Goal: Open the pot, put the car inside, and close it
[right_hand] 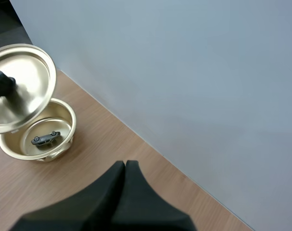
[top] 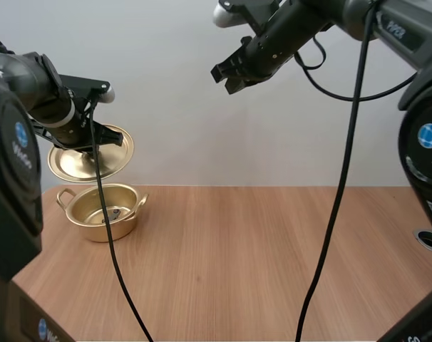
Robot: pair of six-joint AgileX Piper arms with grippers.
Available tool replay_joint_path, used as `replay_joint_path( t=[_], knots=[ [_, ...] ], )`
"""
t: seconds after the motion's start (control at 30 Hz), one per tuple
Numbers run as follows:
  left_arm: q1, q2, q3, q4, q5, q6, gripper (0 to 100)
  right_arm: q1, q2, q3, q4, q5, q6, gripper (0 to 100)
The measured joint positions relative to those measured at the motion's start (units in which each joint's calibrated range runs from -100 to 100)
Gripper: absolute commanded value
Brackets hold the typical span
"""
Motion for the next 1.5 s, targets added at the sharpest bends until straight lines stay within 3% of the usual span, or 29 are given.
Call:
replay_joint_path(
  t=[0.5,0.7,0.8,0.9,0.97,1.3,1.5],
  knots=[
    [0.0,13.9,0.0,-2.6,0.1,2.0,0,-0.1,-5.6,0.0,-5.5,2.3,2.6,0],
    [0.0,15.5,0.0,1.3,1.9,2.0,1,-0.1,-5.7,0.0,-6.8,2.5,3.3,0],
    [0.0,15.6,0.5,2.2,1.8,2.0,19,-0.1,-5.7,0.0,-6.8,2.7,3.3,0],
    [0.0,15.6,0.5,0.9,2.0,1.9,61,-0.1,-5.7,0.0,-6.8,2.7,3.3,0],
    [0.0,15.6,0.5,0.6,1.6,1.6,98,-0.1,-5.7,0.0,-6.8,2.7,3.3,0],
    [0.0,14.2,1.0,0.3,2.1,-0.9,100,-0.1,-5.7,0.0,-7.3,2.9,3.7,0],
    [0.0,5.9,9.0,-7.7,-11.1,3.4,100,-1.4,-8.8,4.7,-6.7,-2.5,1.7,0]
  ],
)
